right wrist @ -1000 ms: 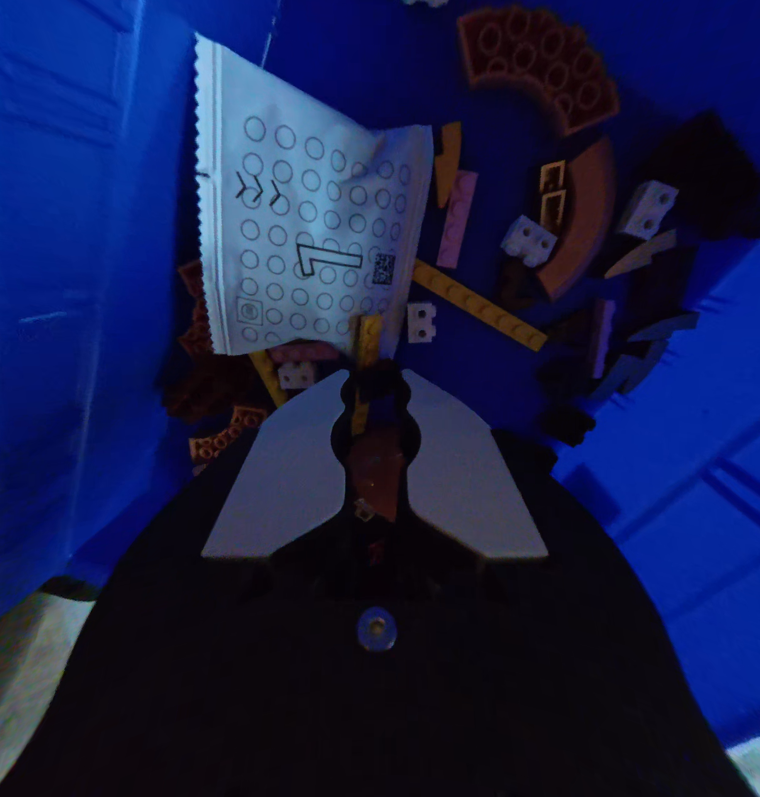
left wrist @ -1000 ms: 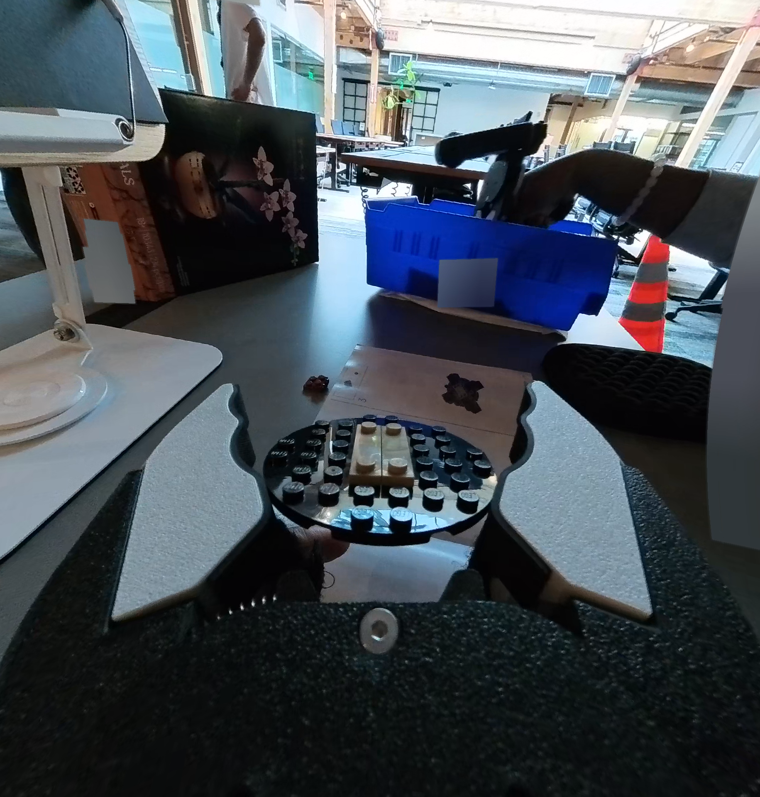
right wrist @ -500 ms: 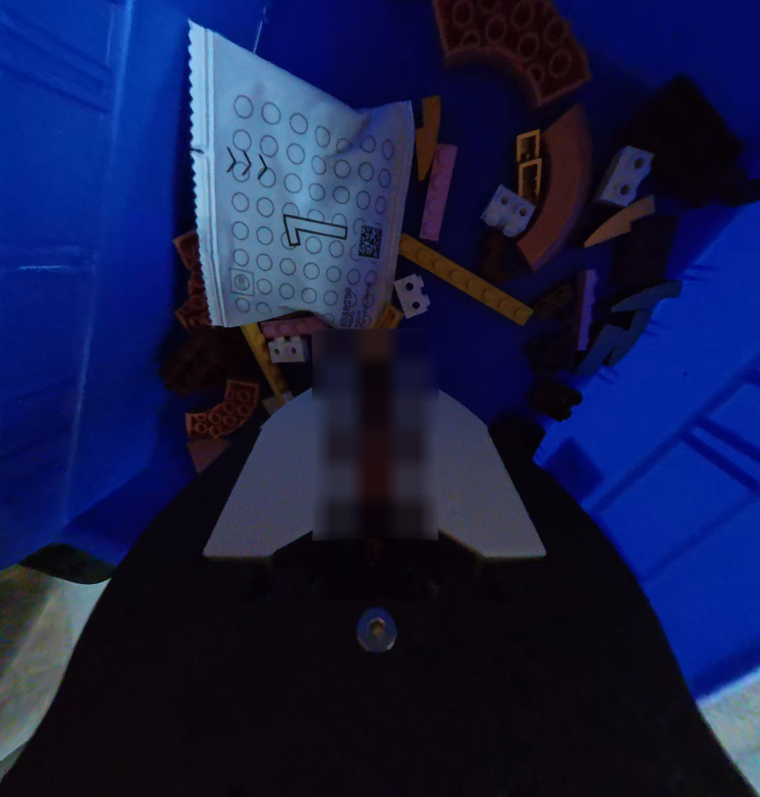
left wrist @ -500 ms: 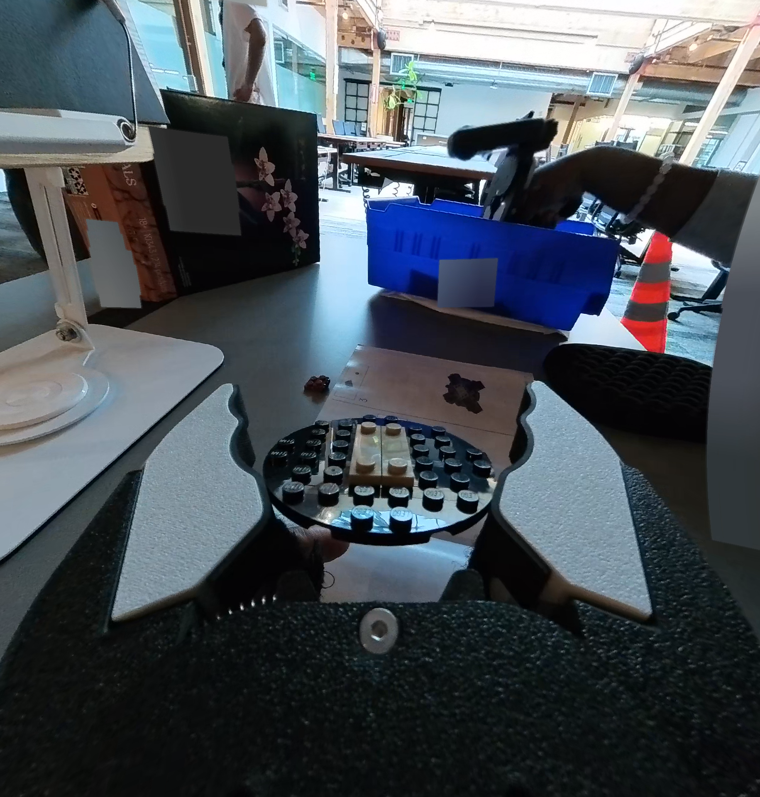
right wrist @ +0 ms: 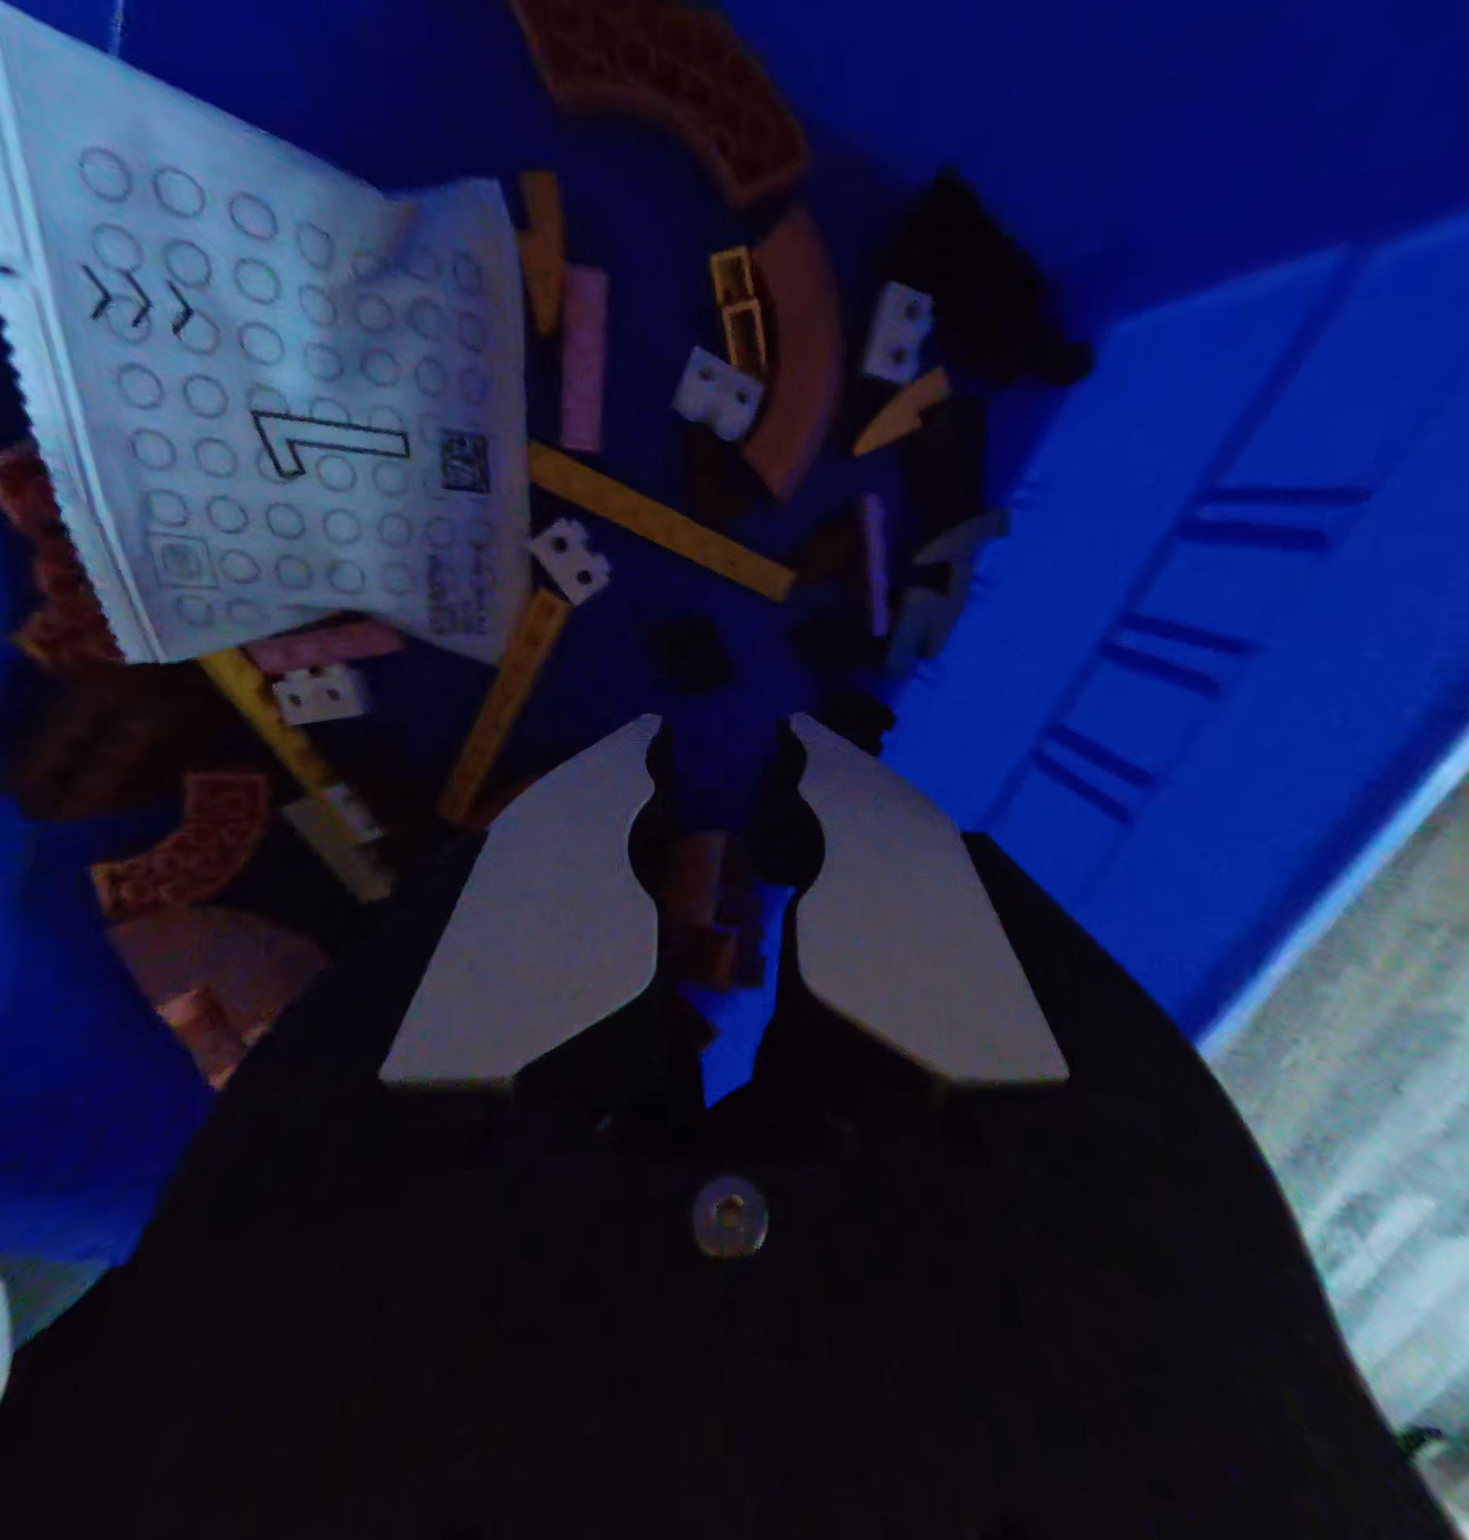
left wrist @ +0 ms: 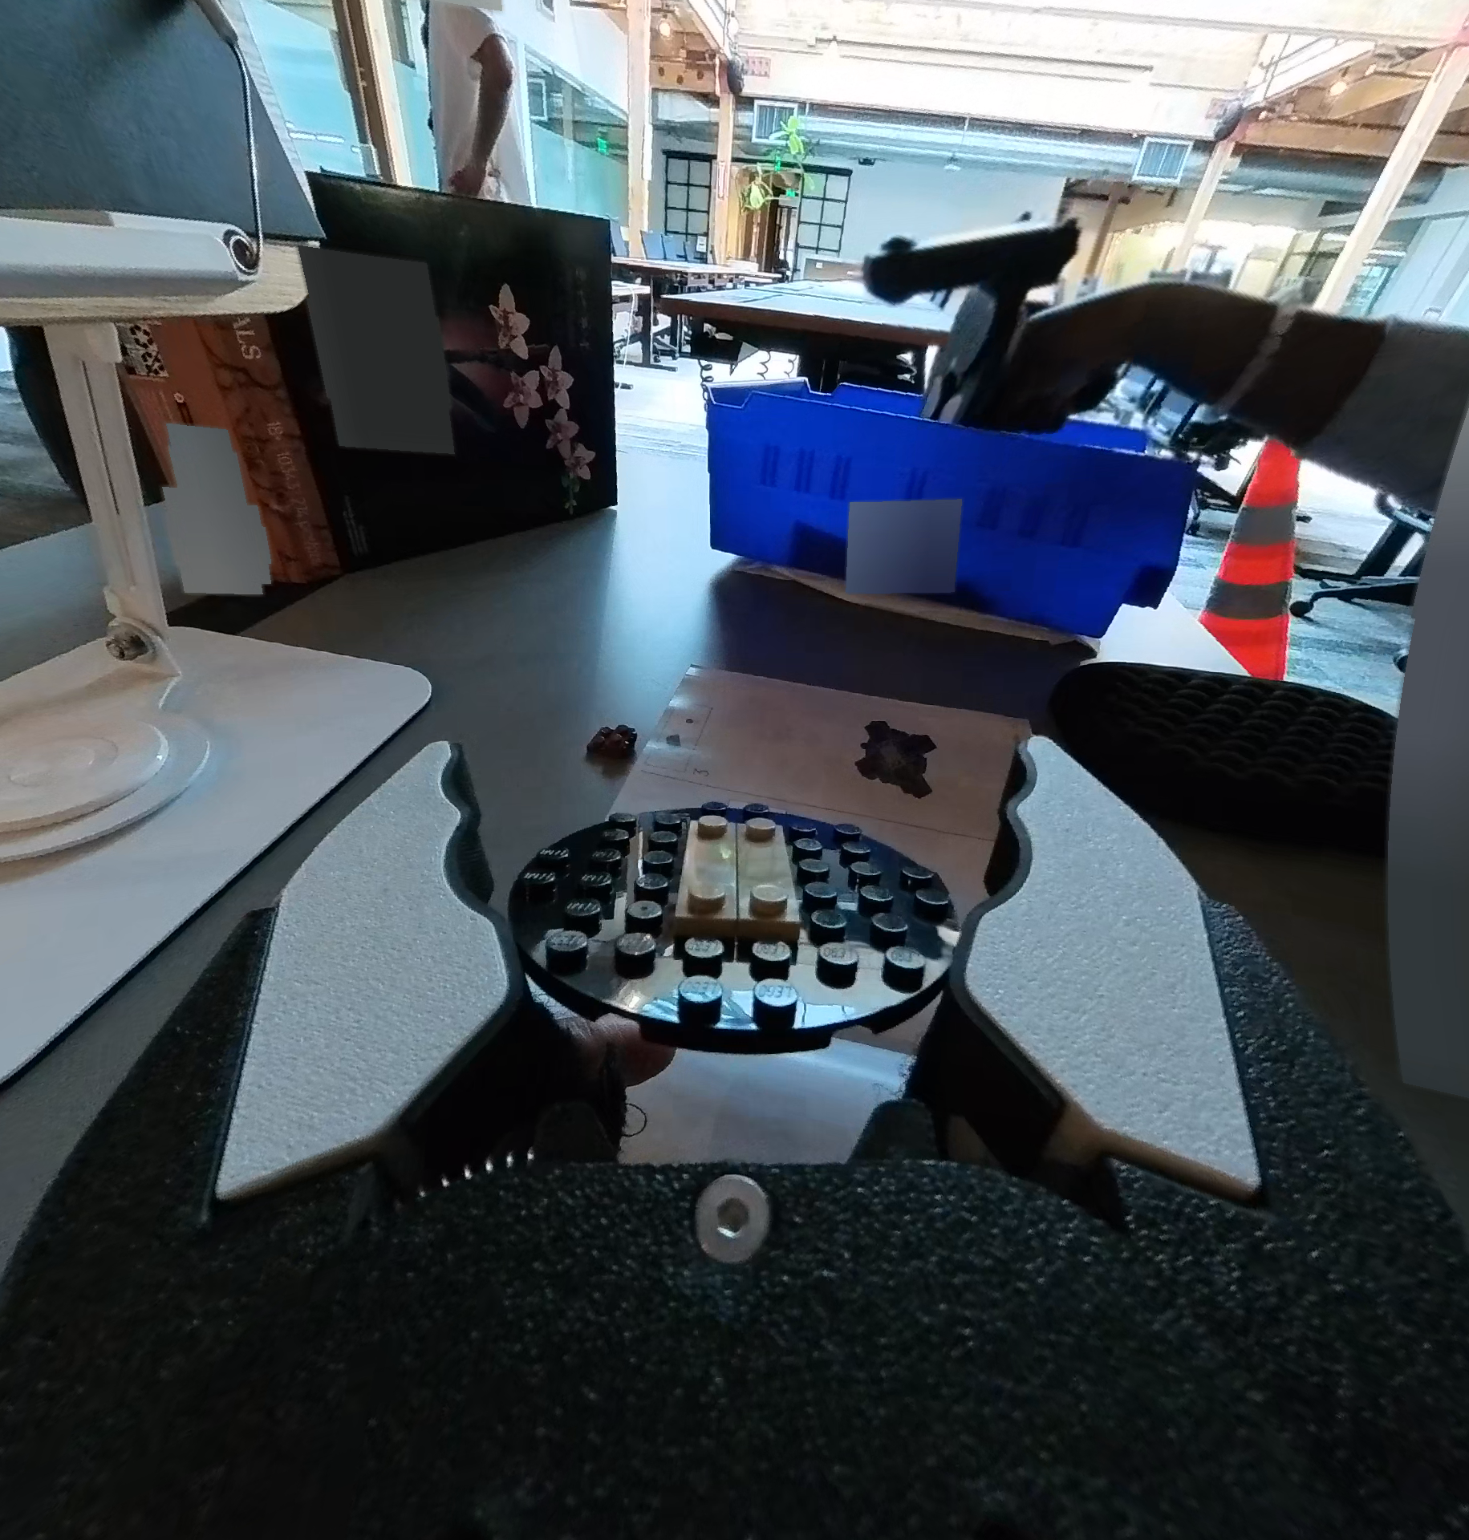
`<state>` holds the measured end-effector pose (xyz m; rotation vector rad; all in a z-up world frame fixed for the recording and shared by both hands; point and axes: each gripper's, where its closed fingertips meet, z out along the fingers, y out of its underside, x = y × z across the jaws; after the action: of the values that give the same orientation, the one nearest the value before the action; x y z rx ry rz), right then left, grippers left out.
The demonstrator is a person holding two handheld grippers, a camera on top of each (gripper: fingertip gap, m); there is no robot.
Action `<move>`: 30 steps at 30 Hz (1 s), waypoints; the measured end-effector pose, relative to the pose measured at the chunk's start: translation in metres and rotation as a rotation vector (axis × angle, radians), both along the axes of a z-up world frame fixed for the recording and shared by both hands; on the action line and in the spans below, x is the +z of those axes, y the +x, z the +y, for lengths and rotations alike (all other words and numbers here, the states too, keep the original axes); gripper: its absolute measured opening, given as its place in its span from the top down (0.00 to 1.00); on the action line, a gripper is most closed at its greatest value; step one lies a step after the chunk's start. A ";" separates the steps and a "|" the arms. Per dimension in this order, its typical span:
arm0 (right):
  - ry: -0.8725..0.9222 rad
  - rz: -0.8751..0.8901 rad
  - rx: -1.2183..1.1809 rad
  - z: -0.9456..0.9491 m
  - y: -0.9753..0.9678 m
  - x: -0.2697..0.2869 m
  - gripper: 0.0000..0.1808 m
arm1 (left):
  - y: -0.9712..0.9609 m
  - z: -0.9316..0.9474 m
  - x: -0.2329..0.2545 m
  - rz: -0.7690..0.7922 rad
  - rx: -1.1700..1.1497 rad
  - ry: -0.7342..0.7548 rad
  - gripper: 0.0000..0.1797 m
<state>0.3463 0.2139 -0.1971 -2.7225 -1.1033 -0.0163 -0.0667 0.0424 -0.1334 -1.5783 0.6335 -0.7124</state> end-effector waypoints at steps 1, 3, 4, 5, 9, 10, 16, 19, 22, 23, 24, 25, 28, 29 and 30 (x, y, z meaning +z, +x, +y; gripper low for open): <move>-0.009 0.016 -0.007 0.001 -0.003 -0.004 0.87 | 0.000 0.000 0.000 0.002 0.000 0.001 0.35; -0.037 0.063 -0.034 0.002 -0.009 -0.007 0.80 | 0.000 0.000 -0.001 0.005 0.001 0.003 0.35; -0.058 0.101 -0.040 0.000 -0.014 -0.007 0.74 | 0.001 0.000 0.000 0.005 0.002 0.004 0.35; -0.066 0.131 -0.047 0.001 -0.018 -0.006 0.71 | 0.000 0.001 0.000 0.003 0.002 0.003 0.35; -0.028 0.070 -0.065 0.009 -0.007 -0.007 0.77 | 0.000 0.001 0.000 -0.001 -0.003 -0.002 0.35; -0.042 0.075 -0.061 0.008 -0.008 -0.010 0.78 | 0.000 0.001 0.000 0.000 -0.003 -0.002 0.35; -0.063 0.077 -0.076 0.009 -0.005 -0.021 0.89 | 0.000 0.000 0.000 -0.001 -0.002 -0.001 0.35; -0.051 0.089 -0.071 0.008 -0.007 -0.016 0.90 | 0.000 0.001 0.000 -0.001 0.000 0.000 0.35; -0.019 0.248 -0.085 0.004 -0.022 0.006 0.90 | 0.000 0.000 0.000 0.001 0.000 0.001 0.35; -0.001 0.328 -0.085 0.001 -0.032 0.020 0.90 | 0.000 0.000 0.000 0.001 -0.001 0.002 0.35; 0.016 0.428 -0.076 -0.003 -0.044 0.037 0.90 | 0.000 0.000 0.000 0.001 -0.001 0.002 0.35; 0.025 0.554 -0.056 -0.009 -0.059 0.057 0.90 | 0.000 0.000 0.000 0.000 0.000 0.001 0.35; 0.011 0.941 0.022 -0.040 -0.103 0.125 0.90 | 0.000 0.000 0.000 0.001 -0.003 0.001 0.35; -0.004 1.058 0.055 -0.052 -0.116 0.146 0.91 | 0.000 0.000 0.000 0.003 -0.004 0.000 0.35; -0.031 1.169 0.091 -0.066 -0.127 0.166 0.91 | 0.001 0.000 0.000 0.004 -0.004 0.001 0.35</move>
<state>0.2191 0.1481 -0.0315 -2.0308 -0.7915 1.3792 -0.0659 0.0426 -0.1338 -1.5783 0.6396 -0.7123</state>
